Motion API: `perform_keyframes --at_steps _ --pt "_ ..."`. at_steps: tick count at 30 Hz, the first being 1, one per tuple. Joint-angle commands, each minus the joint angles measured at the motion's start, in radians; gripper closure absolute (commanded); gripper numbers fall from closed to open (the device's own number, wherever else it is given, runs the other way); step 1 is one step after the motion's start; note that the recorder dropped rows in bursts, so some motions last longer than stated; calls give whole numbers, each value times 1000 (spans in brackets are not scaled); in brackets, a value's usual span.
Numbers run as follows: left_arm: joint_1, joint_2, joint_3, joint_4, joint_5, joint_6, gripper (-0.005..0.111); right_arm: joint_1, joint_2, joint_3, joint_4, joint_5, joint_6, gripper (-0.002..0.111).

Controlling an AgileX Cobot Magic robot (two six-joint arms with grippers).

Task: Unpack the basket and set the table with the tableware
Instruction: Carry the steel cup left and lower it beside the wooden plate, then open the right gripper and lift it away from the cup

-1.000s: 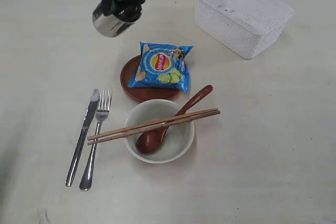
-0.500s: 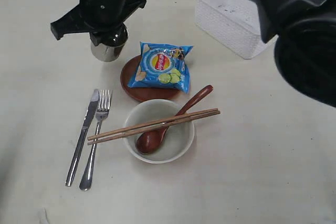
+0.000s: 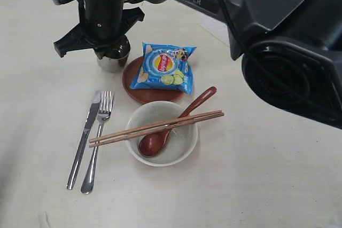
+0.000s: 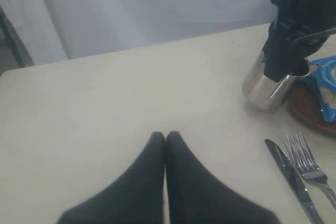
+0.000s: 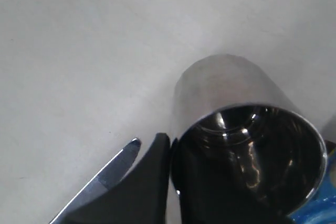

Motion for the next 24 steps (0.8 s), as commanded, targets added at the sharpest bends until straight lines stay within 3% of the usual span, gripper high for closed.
perform_keyframes --at_steps 1,16,19,22,24 --pt "-2 -6 3 1 2 -6 107 -1 0 -7 28 12 -18 109" --pt "-2 -6 3 1 2 -6 107 -1 2 -7 28 22 -25 107" --pt "-2 -6 3 1 2 -6 107 -1 2 -7 28 27 -30 91" --pt "-2 -6 3 1 2 -6 107 -1 2 -9 28 27 -30 64" --pt "-2 -6 3 1 2 -6 107 -1 2 -16 24 29 -30 52"
